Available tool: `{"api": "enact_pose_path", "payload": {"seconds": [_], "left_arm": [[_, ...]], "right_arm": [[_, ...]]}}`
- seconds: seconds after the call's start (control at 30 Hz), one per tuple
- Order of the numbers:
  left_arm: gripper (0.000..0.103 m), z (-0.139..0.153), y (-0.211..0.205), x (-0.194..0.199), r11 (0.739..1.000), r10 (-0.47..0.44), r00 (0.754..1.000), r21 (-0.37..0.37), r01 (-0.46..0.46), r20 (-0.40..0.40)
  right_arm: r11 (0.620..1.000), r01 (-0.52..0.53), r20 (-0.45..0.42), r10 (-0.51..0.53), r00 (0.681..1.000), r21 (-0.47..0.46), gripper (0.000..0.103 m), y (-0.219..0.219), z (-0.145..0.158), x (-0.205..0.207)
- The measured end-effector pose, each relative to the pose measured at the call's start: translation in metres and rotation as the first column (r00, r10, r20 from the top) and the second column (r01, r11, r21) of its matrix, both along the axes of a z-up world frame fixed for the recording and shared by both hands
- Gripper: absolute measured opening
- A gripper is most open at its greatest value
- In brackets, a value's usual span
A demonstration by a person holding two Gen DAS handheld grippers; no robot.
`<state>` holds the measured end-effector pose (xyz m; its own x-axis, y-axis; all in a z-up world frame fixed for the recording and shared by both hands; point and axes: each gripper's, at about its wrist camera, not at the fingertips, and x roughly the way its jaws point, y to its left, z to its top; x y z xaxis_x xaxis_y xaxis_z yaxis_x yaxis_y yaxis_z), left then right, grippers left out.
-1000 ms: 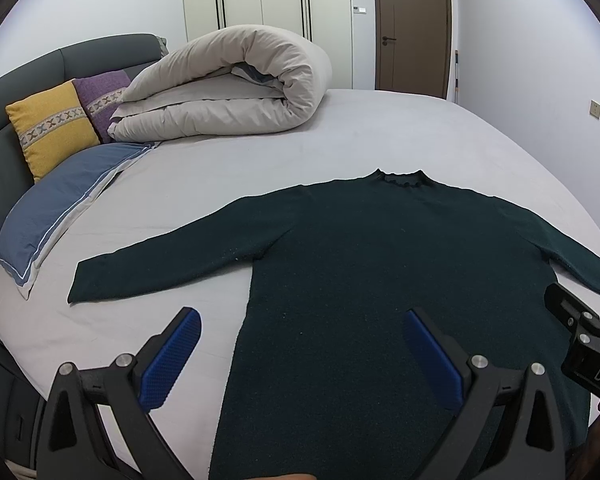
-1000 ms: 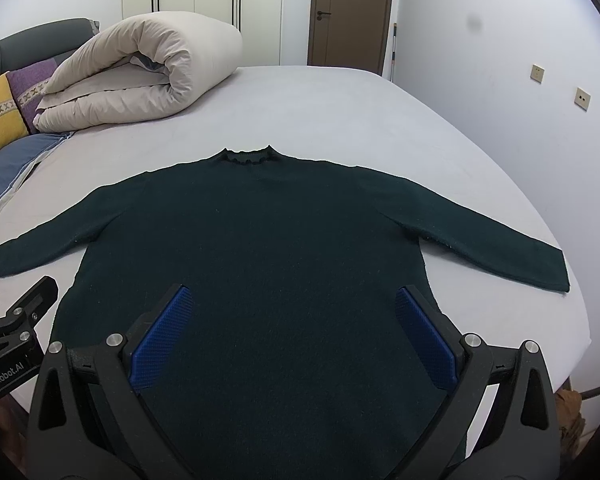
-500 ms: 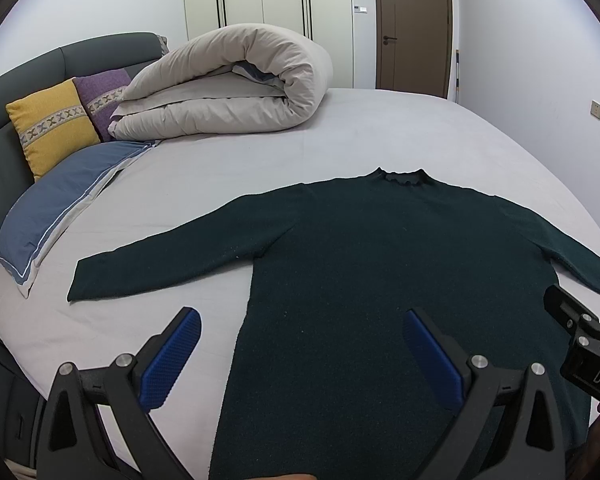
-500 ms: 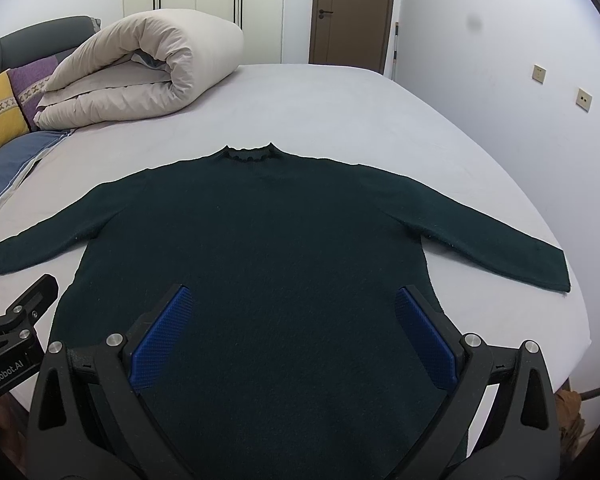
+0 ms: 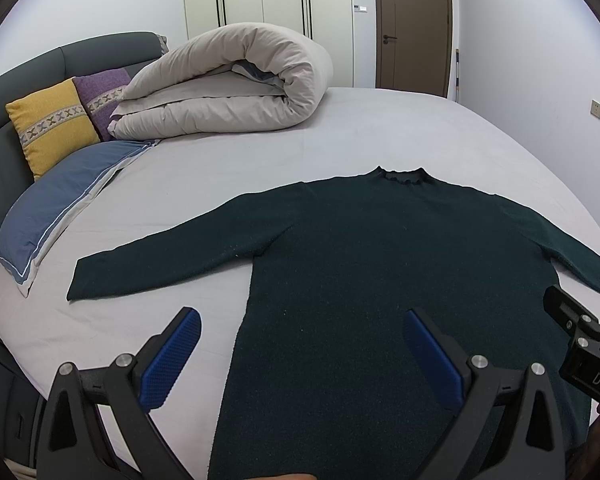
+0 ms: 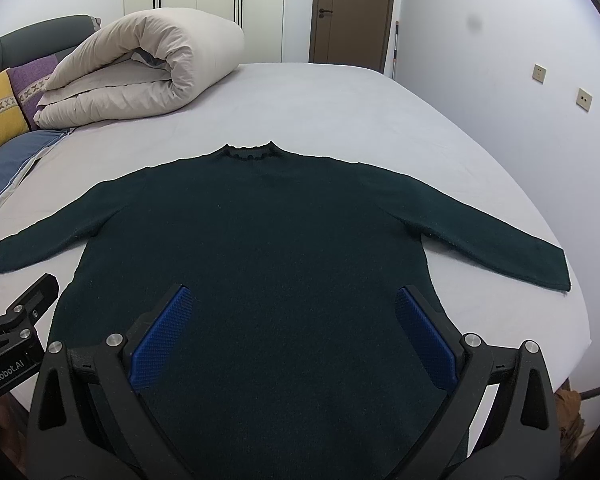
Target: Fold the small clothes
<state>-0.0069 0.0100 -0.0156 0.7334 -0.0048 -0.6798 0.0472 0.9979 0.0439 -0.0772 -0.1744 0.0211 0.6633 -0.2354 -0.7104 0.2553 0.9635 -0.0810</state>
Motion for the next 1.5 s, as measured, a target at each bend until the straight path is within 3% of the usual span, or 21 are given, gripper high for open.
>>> {"api": "enact_pose_path", "payload": {"seconds": [1.2, 1.37, 1.5], "left_arm": [[0.103, -0.005, 0.001, -0.004, 1.000, 0.009, 1.000, 0.005, -0.009, -0.010], [0.103, -0.012, 0.003, -0.003, 0.999, -0.011, 0.999, -0.040, 0.009, -0.048], [0.103, -0.019, 0.001, 0.003, 0.996, -0.032, 0.997, -0.082, 0.026, -0.075]], "right_arm": [[1.000, 0.000, -0.006, 0.000, 1.000, 0.003, 0.103, 0.001, -0.007, -0.001], [0.991, 0.006, 0.028, -0.010, 1.000, 0.135, 0.103, -0.034, -0.011, -0.005], [0.942, 0.135, 0.037, -0.154, 0.987, 0.309, 0.103, -0.121, -0.024, -0.014]]}}
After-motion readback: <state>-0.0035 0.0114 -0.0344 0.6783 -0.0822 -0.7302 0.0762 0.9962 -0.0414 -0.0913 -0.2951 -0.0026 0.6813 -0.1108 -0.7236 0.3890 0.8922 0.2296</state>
